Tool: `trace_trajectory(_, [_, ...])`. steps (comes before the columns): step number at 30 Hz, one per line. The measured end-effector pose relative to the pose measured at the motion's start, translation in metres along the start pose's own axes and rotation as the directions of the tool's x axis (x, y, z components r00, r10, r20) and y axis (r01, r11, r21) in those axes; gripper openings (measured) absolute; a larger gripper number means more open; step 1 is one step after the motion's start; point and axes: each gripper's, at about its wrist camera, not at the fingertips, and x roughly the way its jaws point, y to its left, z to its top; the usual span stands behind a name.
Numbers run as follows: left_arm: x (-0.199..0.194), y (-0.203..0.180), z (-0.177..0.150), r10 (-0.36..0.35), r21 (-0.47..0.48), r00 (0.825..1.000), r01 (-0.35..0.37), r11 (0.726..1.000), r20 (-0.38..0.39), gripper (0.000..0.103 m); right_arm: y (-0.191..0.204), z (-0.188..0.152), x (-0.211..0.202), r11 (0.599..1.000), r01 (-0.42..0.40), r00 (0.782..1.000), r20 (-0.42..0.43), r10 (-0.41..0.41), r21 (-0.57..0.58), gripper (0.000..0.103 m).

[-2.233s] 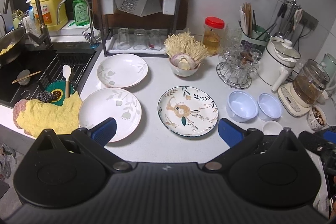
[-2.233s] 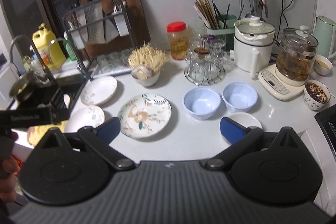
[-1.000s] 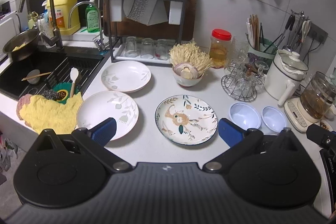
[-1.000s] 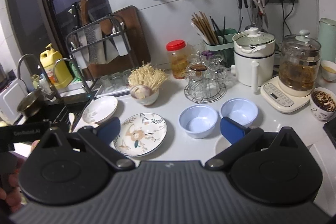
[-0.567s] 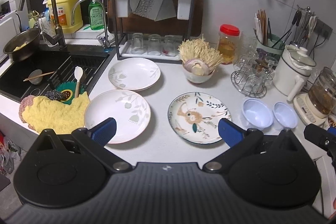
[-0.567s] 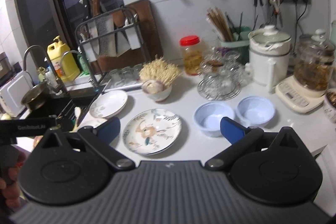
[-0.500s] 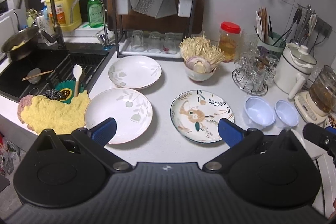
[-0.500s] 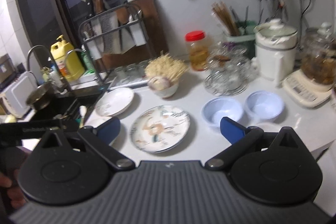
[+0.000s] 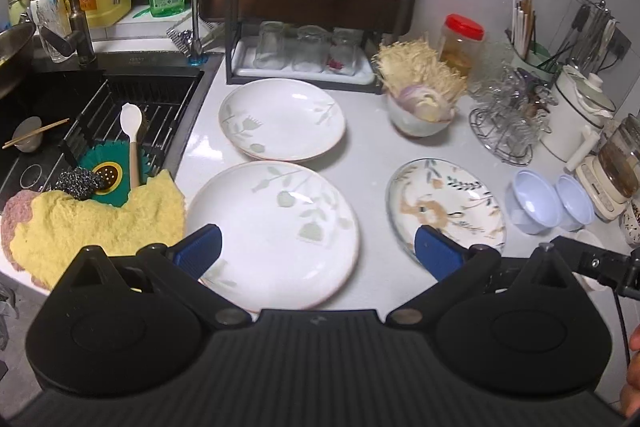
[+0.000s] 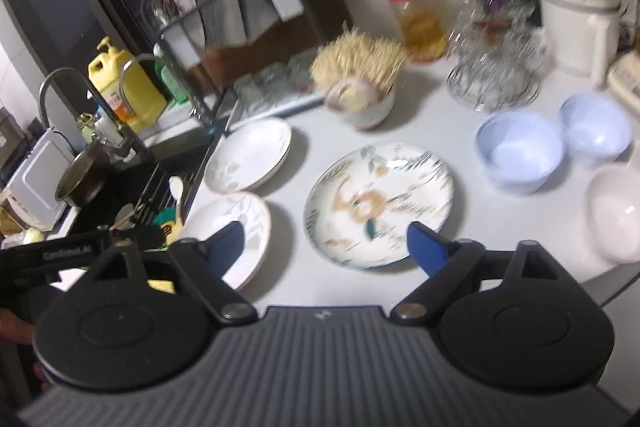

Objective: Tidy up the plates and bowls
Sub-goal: 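Move both grippers to the rim of a white leaf-print plate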

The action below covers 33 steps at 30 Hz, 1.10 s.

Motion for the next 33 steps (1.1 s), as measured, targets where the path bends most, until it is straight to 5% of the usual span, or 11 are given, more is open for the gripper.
trace_trajectory(4, [0.028, 0.043, 0.007, -0.024, 0.002, 0.999, 0.024, 1.0, -0.026, 0.103, 0.02, -0.005, 0.036, 1.0, -0.015, 0.997, -0.071, 0.017, 0.019, 0.073])
trace_trajectory(15, [0.107, 0.13, 0.01, -0.074, -0.029, 0.986, 0.07, 0.997, -0.147, 0.08, 0.068, -0.015, 0.133, 0.998, -0.058, 0.981, -0.183, 0.062, 0.029, 0.061])
trace_trajectory(28, [0.159, 0.157, 0.014, -0.136, -0.005, 0.964, 0.138, 0.99, -0.227, 0.038, 0.084, -0.024, 0.187, 0.996, 0.08, 0.971, -0.228, -0.071, 0.029, 0.037])
trace_trajectory(33, [0.169, 0.158, 0.016, -0.172, -0.006, 0.955, 0.176, 0.984, -0.243, 0.031, 0.082, -0.026, 0.194, 0.993, 0.106, 0.97, -0.226, -0.093, 0.048, 0.029])
